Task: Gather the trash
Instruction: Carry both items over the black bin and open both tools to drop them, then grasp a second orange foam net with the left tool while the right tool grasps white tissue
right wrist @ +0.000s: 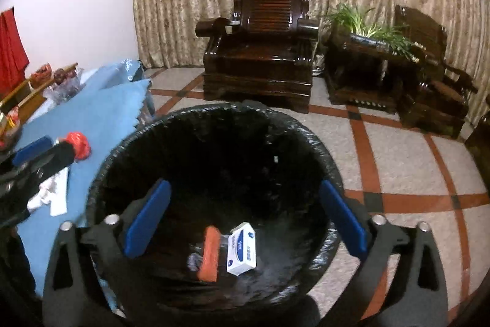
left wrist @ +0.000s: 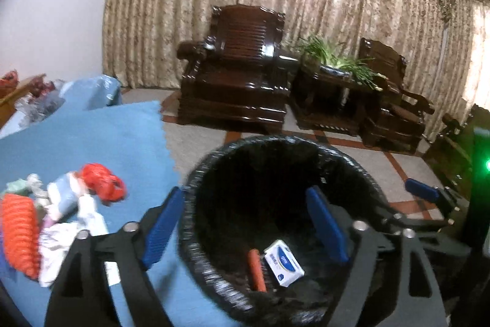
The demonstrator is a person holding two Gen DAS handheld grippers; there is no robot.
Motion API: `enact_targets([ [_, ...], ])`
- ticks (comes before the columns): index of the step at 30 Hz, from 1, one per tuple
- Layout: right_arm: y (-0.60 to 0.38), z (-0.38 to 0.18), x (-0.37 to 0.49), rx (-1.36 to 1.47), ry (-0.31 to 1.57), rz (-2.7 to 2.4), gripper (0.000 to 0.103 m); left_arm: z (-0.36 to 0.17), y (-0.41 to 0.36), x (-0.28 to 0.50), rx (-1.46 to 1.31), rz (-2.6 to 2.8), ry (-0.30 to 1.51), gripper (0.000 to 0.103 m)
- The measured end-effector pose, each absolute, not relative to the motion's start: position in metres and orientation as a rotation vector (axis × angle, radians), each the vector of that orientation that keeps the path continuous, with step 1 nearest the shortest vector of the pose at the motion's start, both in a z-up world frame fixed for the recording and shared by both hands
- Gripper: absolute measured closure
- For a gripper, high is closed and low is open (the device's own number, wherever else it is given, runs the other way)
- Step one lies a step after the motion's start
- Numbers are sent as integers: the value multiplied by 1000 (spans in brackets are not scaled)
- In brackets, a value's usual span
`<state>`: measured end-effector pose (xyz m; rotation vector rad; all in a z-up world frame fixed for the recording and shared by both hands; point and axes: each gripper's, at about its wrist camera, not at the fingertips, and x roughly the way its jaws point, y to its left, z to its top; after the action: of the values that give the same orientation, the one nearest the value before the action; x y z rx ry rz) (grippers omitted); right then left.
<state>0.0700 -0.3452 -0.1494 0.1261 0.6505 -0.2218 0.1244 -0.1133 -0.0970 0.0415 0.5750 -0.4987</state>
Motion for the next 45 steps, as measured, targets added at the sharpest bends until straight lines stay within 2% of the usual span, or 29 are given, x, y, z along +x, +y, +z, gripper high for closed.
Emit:
enact_targets([
  [2,-338,-144,70,150,633,-201,5,-93,-97,119,45,-464,552,10],
  [7,-300,-130,75,143,604,-115,5,-90,-43,110,42,-331,533,6],
  [18,-179,-118,107,55,597,156,5,-93,81,103,-6,-30,542,6],
  [24,-136,-123,118,19,598,228,5,-105,115,105,-15,31,553,8],
  [40,-101,-149,147,-22,628,248,6,-162,131,163,-14,41,657,24],
  [42,-101,-150,150,-25,633,245,6,-166,132,167,-22,31,672,37],
  [45,-101,-154,153,-25,640,246,6,-172,130,171,-29,12,694,48],
])
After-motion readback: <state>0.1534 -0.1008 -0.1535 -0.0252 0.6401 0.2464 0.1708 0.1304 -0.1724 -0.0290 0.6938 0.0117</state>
